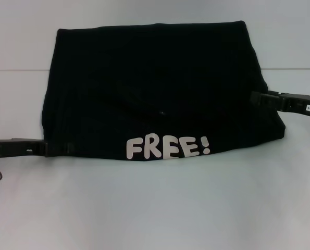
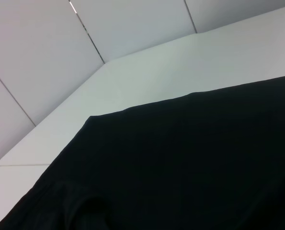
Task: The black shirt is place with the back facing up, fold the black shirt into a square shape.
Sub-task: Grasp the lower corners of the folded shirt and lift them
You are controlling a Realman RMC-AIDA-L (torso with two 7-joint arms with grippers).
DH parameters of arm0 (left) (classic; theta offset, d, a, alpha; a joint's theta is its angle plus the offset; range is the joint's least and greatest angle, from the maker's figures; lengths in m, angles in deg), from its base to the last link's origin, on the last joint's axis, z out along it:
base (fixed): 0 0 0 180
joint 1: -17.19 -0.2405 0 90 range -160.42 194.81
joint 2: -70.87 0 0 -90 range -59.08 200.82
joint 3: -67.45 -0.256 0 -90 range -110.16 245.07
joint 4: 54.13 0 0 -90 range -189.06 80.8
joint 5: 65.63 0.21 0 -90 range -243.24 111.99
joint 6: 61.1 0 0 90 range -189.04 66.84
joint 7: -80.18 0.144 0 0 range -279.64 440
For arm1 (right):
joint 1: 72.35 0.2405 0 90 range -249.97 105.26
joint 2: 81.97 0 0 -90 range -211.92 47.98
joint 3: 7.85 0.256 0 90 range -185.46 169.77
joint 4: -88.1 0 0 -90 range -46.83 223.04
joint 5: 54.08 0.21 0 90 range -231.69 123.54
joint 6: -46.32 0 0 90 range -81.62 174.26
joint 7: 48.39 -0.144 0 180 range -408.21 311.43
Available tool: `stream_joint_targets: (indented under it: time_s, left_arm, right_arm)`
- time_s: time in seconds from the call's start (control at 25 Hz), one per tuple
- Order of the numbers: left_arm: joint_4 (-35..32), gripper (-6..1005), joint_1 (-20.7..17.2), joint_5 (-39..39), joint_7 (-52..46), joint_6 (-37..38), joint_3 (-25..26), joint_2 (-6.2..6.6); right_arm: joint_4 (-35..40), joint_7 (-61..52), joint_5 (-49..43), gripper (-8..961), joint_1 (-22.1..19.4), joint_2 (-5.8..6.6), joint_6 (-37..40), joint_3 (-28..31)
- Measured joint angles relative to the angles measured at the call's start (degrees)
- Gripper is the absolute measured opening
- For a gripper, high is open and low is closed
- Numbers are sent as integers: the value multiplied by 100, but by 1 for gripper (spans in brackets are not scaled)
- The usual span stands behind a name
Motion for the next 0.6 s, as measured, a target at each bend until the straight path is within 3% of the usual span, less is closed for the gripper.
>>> stream_joint_targets:
  time_s: [0.28,0.6]
  left_arm:
    - [-7,934,14,121,54,71,-7,5]
    - [-9,695,44,158,71,22,-10,25]
  right_arm:
    - [0,13,7,703,23,-11,-10,0]
    - [0,70,26,703,82,-45,-56,0]
